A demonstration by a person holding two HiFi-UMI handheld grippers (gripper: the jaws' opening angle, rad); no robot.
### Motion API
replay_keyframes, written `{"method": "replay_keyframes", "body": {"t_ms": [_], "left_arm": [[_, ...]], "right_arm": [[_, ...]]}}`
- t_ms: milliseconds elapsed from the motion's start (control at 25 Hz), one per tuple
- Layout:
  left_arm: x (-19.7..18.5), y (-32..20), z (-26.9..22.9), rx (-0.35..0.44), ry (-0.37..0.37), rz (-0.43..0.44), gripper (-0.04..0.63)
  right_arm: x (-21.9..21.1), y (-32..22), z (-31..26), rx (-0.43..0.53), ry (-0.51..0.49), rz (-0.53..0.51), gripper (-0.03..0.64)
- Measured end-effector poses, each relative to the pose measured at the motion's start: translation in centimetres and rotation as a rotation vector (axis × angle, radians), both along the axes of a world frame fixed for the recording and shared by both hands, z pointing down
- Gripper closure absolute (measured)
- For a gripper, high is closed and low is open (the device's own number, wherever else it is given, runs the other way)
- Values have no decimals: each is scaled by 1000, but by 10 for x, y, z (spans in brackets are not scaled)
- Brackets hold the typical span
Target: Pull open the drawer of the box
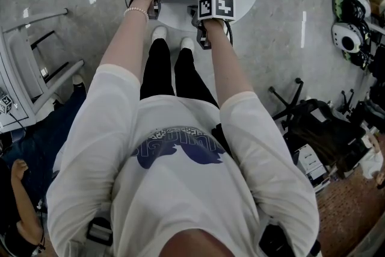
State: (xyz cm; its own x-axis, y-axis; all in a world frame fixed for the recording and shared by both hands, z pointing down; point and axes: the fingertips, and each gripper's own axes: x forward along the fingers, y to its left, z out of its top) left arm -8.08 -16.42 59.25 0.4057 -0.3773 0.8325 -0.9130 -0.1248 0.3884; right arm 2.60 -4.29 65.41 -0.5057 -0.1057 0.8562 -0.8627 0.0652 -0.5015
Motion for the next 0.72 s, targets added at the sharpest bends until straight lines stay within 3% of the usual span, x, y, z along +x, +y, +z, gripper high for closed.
{"method": "replay_keyframes", "body": {"t_ms": [720], "left_arm": [[-1, 1, 0, -7, -31, -4, 517]], "right_arm": [[0, 18, -1, 12, -8, -12, 554]]}}
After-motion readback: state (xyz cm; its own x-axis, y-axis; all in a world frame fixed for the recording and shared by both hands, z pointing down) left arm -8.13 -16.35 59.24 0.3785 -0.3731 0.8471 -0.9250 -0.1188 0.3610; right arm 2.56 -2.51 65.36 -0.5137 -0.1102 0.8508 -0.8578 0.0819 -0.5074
